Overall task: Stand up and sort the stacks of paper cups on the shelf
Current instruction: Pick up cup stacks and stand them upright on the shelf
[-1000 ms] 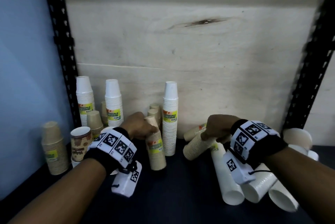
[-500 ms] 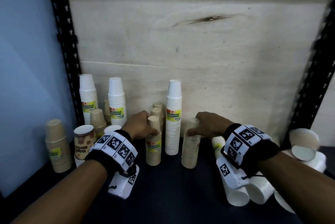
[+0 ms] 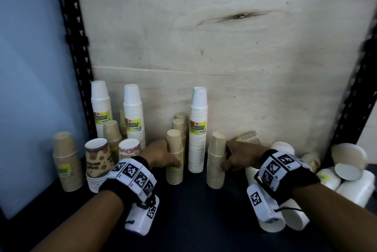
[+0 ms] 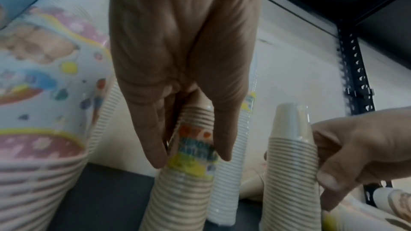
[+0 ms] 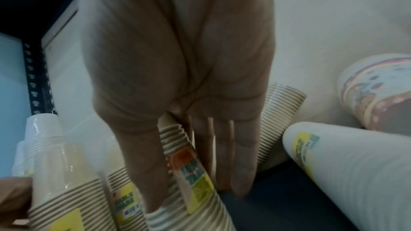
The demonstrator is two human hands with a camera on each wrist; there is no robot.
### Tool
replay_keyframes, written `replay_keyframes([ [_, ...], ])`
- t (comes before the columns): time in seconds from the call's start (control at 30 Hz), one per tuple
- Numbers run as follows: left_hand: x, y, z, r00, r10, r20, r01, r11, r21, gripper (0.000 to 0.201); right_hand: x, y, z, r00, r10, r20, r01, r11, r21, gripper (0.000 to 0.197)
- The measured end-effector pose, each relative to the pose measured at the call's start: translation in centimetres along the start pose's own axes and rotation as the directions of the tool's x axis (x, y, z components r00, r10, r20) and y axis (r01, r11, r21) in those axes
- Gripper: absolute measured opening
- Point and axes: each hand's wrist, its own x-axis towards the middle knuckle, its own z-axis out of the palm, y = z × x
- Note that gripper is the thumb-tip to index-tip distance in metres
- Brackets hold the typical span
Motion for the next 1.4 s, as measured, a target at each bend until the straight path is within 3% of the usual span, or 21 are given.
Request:
replay_keyframes([
  [0.1, 0.1, -1.0, 1.2, 1.000, -0.018, 0.006, 0.018, 0.999, 0.029, 0.068, 0.1, 0.3, 0.6, 1.000, 0.016, 0.002, -0.016, 0.999, 0.047, 0.054],
  [0.23, 0.3, -1.9, 2.2, 0.998, -0.044, 0.035, 0.043, 0.999, 0.034, 0.068, -0.1, -0.1, 1.2, 0.999, 0.052, 0.001, -0.052, 0.996, -0.077, 0.055],
  [0.37, 0.3, -2.4, 2.9, 0.993, -0.073, 0.092, 0.070, 0.997, 0.038, 0.070, -0.7, 0.0, 1.4, 0.991, 0.061, 0.121, -0.053, 0.996, -0.067, 0.030],
  [0.5, 0.3, -2.5, 3.1, 0.987, -0.089, 0.132, 0.078, 0.993, 0.085, 0.069, -0.6, 0.2, 1.5, 0.995, 0.065, 0.077, -0.058, 0.994, -0.090, 0.040],
  [0.63, 0.1, -2.3, 2.9, 0.987, -0.096, 0.127, 0.080, 0.989, 0.123, 0.065, -0.6, 0.4, 1.6, 0.990, 0.074, 0.117, -0.068, 0.996, -0.055, 0.050],
  [0.93, -0.7, -1.7, 2.6, 0.986, -0.094, 0.136, 0.076, 0.989, 0.130, 0.061, -0.3, 0.3, 2.3, 0.988, 0.069, 0.139, -0.075, 0.997, 0.033, 0.052],
  [1.4, -0.9, -1.9, 2.6, 0.981, -0.121, 0.151, 0.101, 0.986, 0.136, 0.074, 1.6, -2.1, 4.0, 0.994, 0.040, 0.099, -0.033, 0.997, -0.069, 0.062],
])
